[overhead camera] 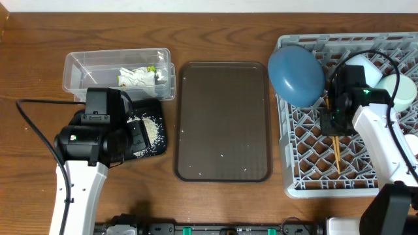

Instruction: Sort waste into correct bins and load items into the dishwasher rack

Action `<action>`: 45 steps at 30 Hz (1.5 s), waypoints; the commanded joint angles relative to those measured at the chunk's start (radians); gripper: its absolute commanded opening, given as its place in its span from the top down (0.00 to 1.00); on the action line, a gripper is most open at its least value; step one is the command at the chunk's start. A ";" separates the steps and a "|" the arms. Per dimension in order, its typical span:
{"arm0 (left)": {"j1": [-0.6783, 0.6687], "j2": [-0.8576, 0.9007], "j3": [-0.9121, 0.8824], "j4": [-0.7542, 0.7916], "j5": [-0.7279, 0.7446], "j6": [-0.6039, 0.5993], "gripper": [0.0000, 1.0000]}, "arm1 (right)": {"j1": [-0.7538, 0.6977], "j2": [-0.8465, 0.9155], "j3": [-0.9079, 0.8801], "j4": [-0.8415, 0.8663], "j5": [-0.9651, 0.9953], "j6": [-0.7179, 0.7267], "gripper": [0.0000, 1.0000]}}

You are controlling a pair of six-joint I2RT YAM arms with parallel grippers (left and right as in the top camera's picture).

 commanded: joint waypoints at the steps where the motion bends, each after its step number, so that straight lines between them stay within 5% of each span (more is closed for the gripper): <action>1: 0.006 0.004 -0.002 -0.002 -0.008 -0.002 0.36 | -0.016 0.013 -0.018 0.015 0.016 -0.004 0.97; 7: 0.006 0.004 -0.002 -0.002 -0.008 -0.002 0.36 | -0.020 0.013 -0.019 0.028 0.015 -0.003 0.82; 20: 0.006 0.004 -0.002 -0.002 -0.008 -0.002 0.36 | -0.020 0.013 -0.019 0.029 -0.019 0.011 0.70; 26: 0.006 0.004 -0.002 -0.002 -0.008 -0.002 0.36 | -0.020 0.013 -0.019 0.020 -0.161 0.010 0.48; 32: -0.020 0.004 -0.002 0.006 -0.008 0.010 0.36 | -0.020 0.012 -0.018 0.028 -0.278 0.011 0.55; 38: -0.096 0.004 -0.002 0.037 -0.008 0.047 0.36 | -0.020 -0.006 0.004 0.028 -0.277 0.011 0.76; 45: -0.137 0.004 -0.002 0.050 -0.009 0.047 0.36 | -0.020 -0.051 0.028 0.029 -0.278 0.011 0.77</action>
